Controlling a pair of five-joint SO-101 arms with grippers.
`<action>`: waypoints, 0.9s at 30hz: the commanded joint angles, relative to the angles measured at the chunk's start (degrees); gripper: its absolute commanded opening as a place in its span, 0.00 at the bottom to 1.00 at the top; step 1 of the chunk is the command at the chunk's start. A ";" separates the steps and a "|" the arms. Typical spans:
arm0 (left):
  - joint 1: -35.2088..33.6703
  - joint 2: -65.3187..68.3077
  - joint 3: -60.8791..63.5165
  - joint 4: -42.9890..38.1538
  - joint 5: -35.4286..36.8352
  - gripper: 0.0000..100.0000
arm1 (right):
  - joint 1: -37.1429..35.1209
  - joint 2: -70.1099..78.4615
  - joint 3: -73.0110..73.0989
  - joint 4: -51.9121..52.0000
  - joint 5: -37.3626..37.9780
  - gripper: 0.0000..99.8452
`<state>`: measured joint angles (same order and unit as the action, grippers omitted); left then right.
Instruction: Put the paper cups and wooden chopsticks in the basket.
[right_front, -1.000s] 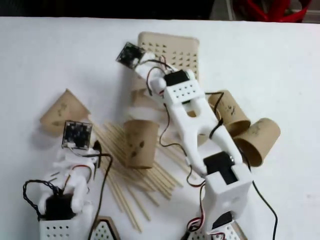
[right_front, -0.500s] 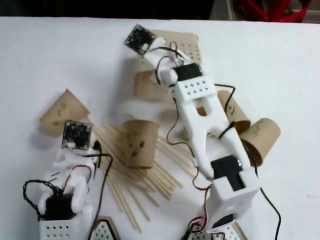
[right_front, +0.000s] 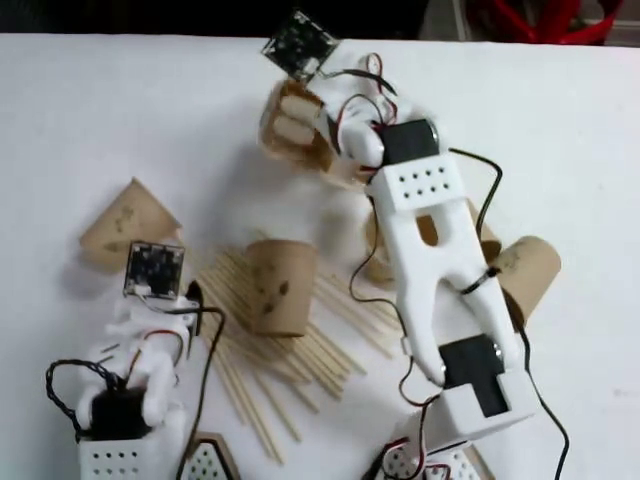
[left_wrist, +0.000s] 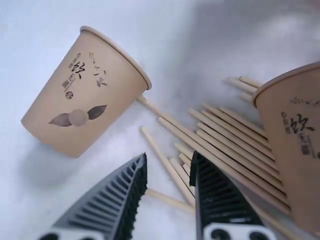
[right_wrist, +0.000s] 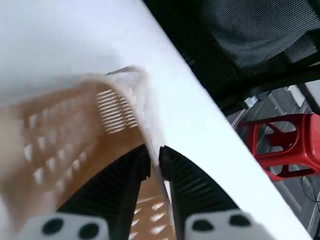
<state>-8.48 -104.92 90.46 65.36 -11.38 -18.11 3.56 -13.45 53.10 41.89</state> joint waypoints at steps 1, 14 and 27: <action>-0.48 0.48 -0.35 -1.23 -0.62 0.16 | 0.13 -4.44 -5.27 -0.22 0.26 0.02; -0.48 0.48 -0.26 -1.23 -0.62 0.16 | -3.47 4.97 -7.30 -0.66 7.12 0.02; -0.48 0.48 -0.26 -1.23 -0.62 0.16 | 1.54 10.51 -14.24 -0.66 -2.02 0.18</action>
<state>-8.48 -104.92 90.46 65.36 -11.38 -19.08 14.02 -22.33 53.01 45.14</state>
